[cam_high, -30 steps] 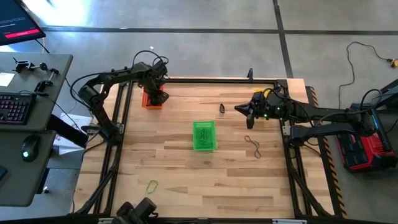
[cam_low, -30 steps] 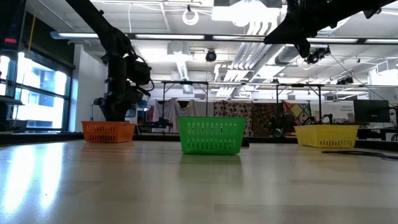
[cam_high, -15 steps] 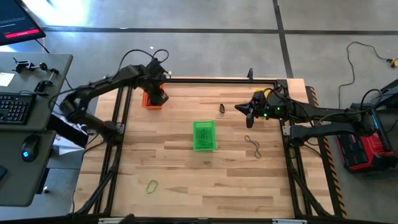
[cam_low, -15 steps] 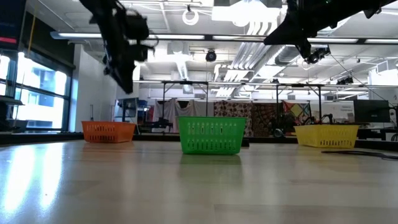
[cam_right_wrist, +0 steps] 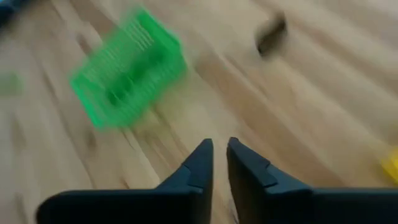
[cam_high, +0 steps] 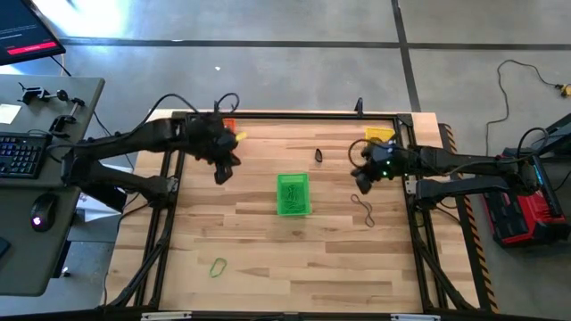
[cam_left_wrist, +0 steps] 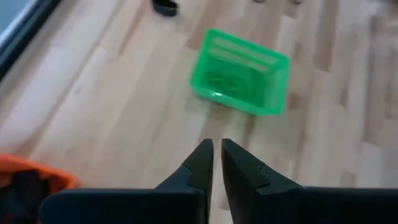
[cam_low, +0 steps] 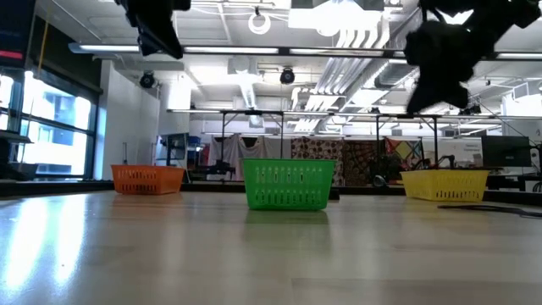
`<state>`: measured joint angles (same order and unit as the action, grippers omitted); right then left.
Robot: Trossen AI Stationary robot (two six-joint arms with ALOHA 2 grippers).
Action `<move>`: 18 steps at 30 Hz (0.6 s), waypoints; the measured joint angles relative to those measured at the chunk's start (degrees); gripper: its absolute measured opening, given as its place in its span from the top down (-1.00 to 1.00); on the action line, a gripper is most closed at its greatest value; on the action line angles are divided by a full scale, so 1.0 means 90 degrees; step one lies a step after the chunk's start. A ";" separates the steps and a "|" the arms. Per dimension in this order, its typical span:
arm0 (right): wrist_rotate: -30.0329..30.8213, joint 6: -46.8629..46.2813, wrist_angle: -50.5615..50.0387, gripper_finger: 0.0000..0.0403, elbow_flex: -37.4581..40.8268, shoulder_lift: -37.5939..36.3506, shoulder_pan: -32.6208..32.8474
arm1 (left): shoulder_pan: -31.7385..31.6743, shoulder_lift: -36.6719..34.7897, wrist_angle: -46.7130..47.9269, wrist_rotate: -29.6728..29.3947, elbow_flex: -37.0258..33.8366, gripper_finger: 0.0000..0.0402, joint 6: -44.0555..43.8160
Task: Sort rubber bands into baskets
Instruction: Put the purple rubber band into the yellow bin
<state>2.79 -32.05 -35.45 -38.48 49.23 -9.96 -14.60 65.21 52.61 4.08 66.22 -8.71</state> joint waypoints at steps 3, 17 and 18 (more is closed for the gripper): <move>-0.0054 -0.0126 -0.0812 0.68 0.0000 0.0000 0.0000 | 0.0422 -0.0028 -0.0071 -0.0022 -0.0001 0.93 -0.0208; -0.0103 -0.0058 -0.1788 0.29 0.0000 0.0610 0.0193 | 0.1383 -0.0022 -0.4518 0.0090 -0.1678 1.00 -0.0406; -0.0112 -0.0058 -0.1754 0.29 0.0000 0.0719 0.0264 | 0.1417 -0.0022 -0.4800 0.0092 -0.1801 1.00 -0.0409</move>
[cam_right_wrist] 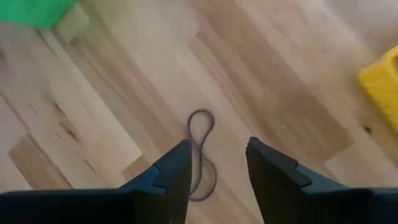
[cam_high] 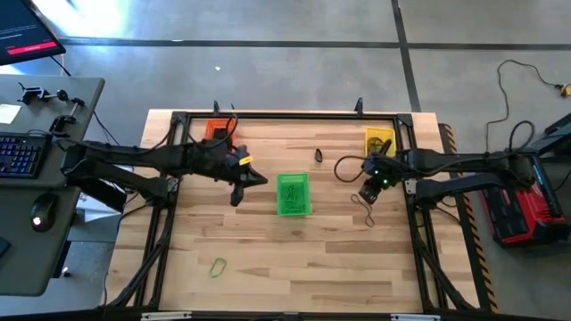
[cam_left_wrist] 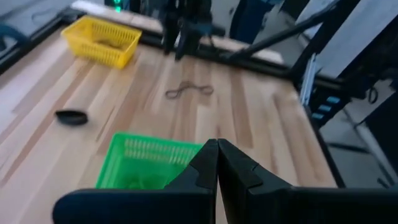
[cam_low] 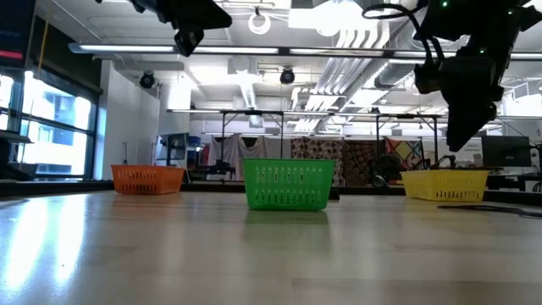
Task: Sort rubber bands into baskets
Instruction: Put the purple rubber band into the yellow bin
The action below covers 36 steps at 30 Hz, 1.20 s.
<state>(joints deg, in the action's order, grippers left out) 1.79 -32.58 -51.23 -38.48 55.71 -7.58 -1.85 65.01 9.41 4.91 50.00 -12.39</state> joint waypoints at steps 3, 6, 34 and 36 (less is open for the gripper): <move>-0.0041 -0.0038 0.0018 0.29 0.0000 0.0339 0.0211 | 0.0061 0.0000 -0.0634 -0.0002 -0.0283 1.00 -0.0105; -0.0064 -0.0103 0.0056 0.29 0.0000 0.0682 0.0387 | 0.0061 -0.0002 -0.0844 -0.0030 -0.0361 1.00 -0.0231; -0.0492 0.0172 0.0888 0.44 -0.0024 0.3330 0.0569 | 0.0054 0.0000 -0.0784 -0.0070 -0.0375 1.00 -0.0314; -0.0565 0.0171 0.0929 0.57 -0.0019 0.3300 0.0569 | 0.0054 0.0000 -0.0782 -0.0070 -0.0375 1.00 -0.0365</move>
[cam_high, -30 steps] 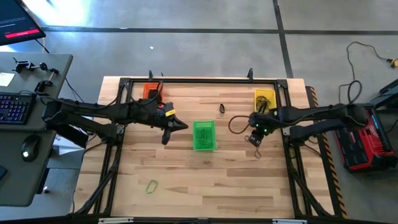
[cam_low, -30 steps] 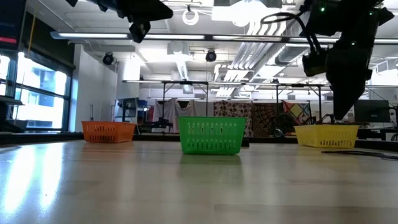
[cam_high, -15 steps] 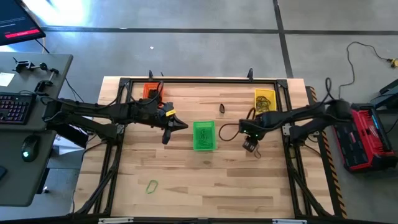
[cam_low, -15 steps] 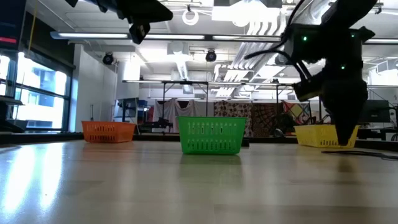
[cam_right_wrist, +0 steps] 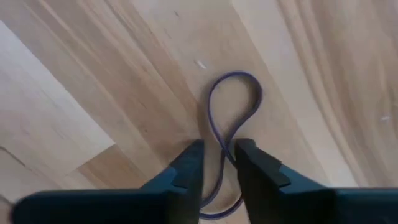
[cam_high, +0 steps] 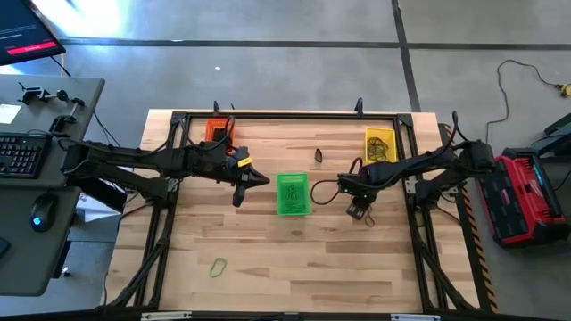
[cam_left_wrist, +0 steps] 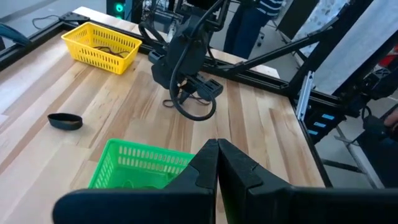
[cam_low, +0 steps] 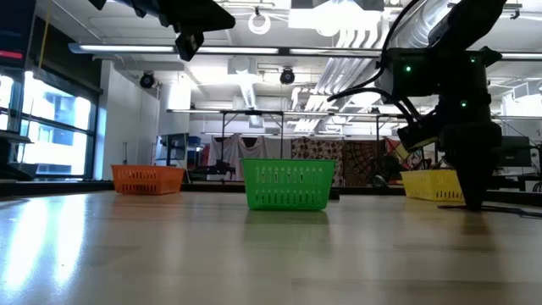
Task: Sort rubber bands into baskets
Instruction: Put the purple rubber band into the yellow bin
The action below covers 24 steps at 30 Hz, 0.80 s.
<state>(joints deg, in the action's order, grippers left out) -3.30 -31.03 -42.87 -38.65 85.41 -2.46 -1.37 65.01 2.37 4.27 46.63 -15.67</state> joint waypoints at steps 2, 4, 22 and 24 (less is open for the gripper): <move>-0.0075 0.0000 0.0031 0.73 0.0002 -0.0054 0.0000 | 0.0000 0.0000 0.0000 -0.0002 0.0000 1.00 -0.0030; -0.0160 -0.0001 0.0061 0.91 0.0010 -0.0141 0.0000 | 0.0000 0.0000 -0.0002 -0.0002 0.0000 1.00 -0.0030; -0.0814 0.0144 0.1137 1.00 -0.0986 -0.0996 -0.0002 | -0.0014 0.0000 0.0000 -0.0070 0.0002 1.00 -0.0020; -0.0807 0.0172 0.1390 1.00 -0.1162 -0.0996 0.0000 | -0.0012 0.0000 0.0034 -0.0074 0.0002 1.00 -0.0030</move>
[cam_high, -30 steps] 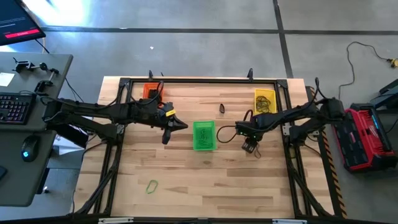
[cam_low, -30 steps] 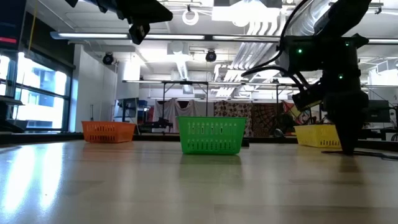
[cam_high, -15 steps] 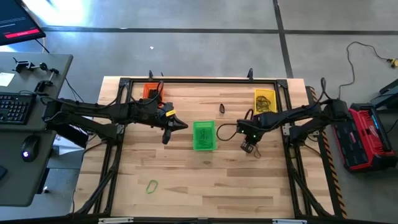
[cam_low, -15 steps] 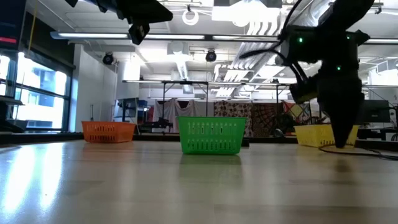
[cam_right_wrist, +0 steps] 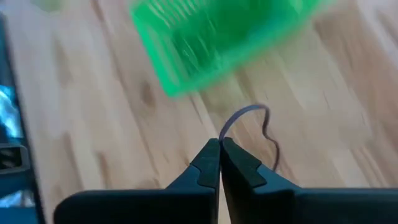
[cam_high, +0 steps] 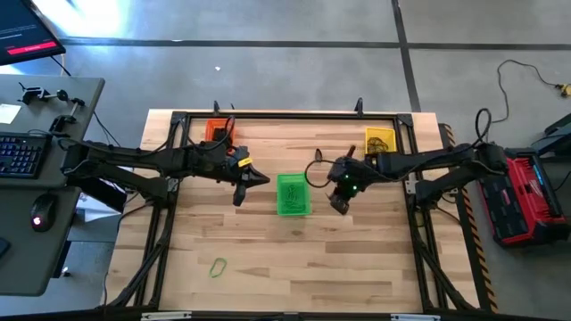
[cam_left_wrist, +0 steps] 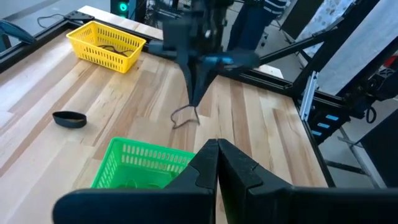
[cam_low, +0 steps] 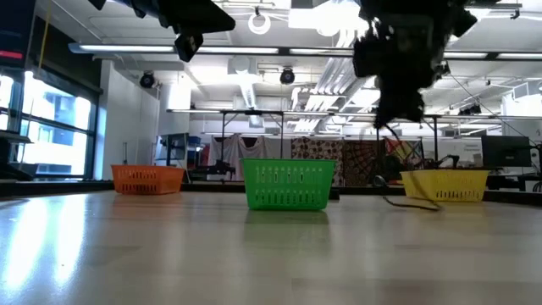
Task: Sort rubber bands into baskets
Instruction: Put the purple rubber band into the yellow bin
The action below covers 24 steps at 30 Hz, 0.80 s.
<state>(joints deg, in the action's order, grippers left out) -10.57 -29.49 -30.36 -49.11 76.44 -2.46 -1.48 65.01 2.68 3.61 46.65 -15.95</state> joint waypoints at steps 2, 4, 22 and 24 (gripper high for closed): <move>0.0000 0.0092 0.0165 1.00 -0.0196 0.0000 0.0000 | 0.0000 0.0000 0.0016 -0.0004 0.0000 1.00 -0.0057; 0.0002 0.0149 0.0361 1.00 -0.0374 0.0000 -0.0002 | 0.0000 0.0000 0.0050 -0.0005 0.0000 1.00 -0.0102; 0.0018 0.1008 0.1561 1.00 -0.1677 -0.0002 -0.0002 | -0.0004 0.1153 -0.1388 -0.0681 0.0002 0.57 -0.0477; 0.0001 0.1022 0.1590 1.00 -0.1693 -0.0002 -0.0001 | -0.0032 0.1344 -0.1838 -0.0752 0.0002 0.48 -0.0493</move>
<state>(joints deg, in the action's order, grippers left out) -10.55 -20.29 -16.05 -64.34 76.42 -2.47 -1.76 77.11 -13.86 -3.16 46.68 -20.38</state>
